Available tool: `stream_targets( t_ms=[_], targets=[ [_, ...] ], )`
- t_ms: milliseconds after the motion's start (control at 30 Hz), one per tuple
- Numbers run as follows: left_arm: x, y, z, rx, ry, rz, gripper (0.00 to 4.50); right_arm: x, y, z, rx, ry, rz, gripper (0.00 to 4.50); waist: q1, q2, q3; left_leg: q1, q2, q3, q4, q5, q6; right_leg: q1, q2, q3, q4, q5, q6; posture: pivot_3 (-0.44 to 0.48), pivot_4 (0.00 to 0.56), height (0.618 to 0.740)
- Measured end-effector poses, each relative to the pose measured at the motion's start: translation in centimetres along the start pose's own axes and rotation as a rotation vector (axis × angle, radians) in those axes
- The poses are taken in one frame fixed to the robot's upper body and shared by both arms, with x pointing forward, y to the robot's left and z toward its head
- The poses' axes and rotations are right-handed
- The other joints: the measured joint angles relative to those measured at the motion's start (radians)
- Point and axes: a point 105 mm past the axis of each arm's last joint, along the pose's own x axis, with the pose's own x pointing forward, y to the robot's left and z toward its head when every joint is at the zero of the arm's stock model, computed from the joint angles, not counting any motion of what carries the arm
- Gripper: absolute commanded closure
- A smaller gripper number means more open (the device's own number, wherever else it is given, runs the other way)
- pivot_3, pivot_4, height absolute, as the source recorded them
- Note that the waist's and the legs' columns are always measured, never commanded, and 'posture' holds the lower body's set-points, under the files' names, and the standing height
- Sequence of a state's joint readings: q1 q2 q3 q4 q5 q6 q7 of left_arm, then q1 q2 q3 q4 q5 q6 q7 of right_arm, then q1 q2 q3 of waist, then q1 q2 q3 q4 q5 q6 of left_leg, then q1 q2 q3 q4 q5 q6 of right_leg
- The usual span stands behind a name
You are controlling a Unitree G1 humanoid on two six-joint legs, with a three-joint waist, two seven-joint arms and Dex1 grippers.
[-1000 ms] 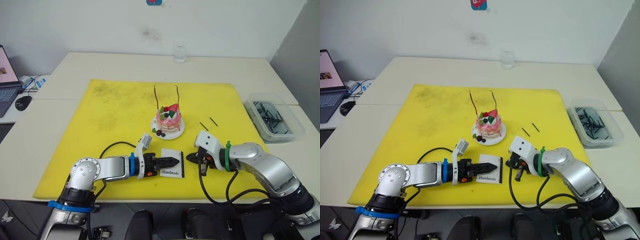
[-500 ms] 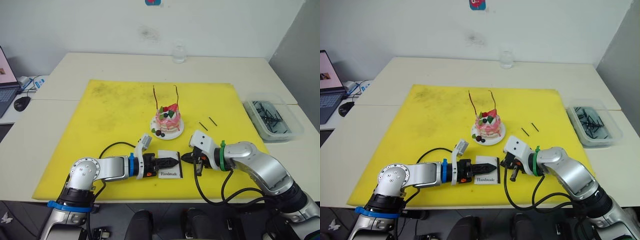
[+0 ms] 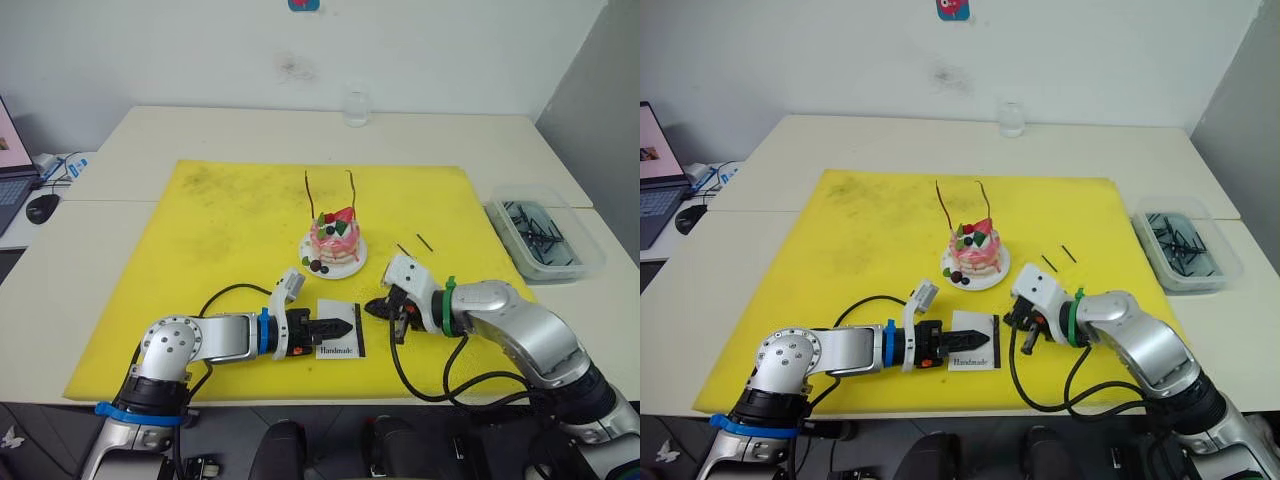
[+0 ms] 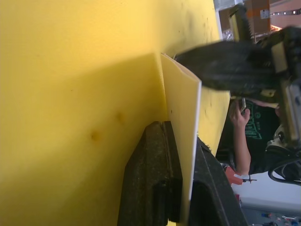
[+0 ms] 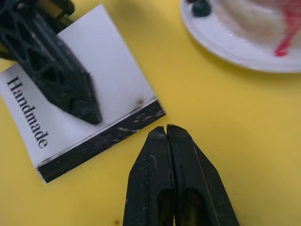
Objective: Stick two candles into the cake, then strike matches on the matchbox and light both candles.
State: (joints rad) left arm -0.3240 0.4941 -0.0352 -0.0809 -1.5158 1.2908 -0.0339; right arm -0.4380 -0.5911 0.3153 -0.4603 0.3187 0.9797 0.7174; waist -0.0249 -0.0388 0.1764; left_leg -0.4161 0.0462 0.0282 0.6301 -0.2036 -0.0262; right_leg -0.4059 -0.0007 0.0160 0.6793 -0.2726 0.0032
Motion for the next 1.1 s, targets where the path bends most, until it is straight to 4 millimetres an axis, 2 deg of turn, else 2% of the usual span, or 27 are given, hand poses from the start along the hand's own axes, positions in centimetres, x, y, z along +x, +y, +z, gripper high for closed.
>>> stream_targets(
  t_ms=[233, 433, 567, 767, 1100],
  targets=[
    [-0.4, -0.8, -0.1, 0.027, 0.023, -0.047, 4.48, -2.3, -1.0, 0.5, 0.038, -0.042, -0.078, 4.5, -0.001, 0.0, 0.0, -0.001, 0.0, 0.0, 0.0, 0.0, 0.0, -0.001, 0.0, 0.0, 0.0, 0.0, 0.0, 0.0, 0.15, 0.74],
    [-2.2, -3.7, 1.1, 0.116, 0.015, -0.208, 4.48, -5.7, -1.6, 2.2, 0.015, -0.17, -0.135, 4.5, -0.001, 0.0, 0.0, -0.002, -0.001, 0.0, -0.001, 0.0, 0.0, -0.001, 0.0, 0.0, -0.002, -0.001, -0.001, 0.0, 0.15, 0.74],
    [-2.6, -4.8, 1.3, 0.193, 0.005, -0.256, 4.48, -6.9, -1.5, 3.0, -0.008, -0.247, -0.158, 4.5, -0.001, 0.0, 0.0, -0.002, -0.001, 0.001, -0.001, 0.0, 0.0, -0.001, 0.0, 0.0, -0.002, -0.001, 0.0, 0.0, 0.15, 0.74],
    [-2.5, -4.8, 2.0, 0.273, -0.041, -0.248, 4.48, -7.4, -1.8, 2.6, 0.018, -0.294, -0.22, 4.5, -0.001, 0.0, 0.0, -0.002, 0.0, 0.001, -0.001, 0.0, 0.0, -0.001, 0.0, 0.0, -0.002, -0.001, -0.001, 0.0, 0.15, 0.74],
    [-1.5, -4.4, 1.0, 0.291, -0.002, -0.247, 4.48, -7.3, -1.9, 2.0, -0.012, -0.316, -0.249, 4.5, -0.001, 0.0, 0.001, -0.002, 0.0, 0.0, -0.001, 0.0, 0.0, -0.001, 0.0, 0.0, -0.003, -0.001, -0.001, 0.0, 0.15, 0.74]
  ],
)
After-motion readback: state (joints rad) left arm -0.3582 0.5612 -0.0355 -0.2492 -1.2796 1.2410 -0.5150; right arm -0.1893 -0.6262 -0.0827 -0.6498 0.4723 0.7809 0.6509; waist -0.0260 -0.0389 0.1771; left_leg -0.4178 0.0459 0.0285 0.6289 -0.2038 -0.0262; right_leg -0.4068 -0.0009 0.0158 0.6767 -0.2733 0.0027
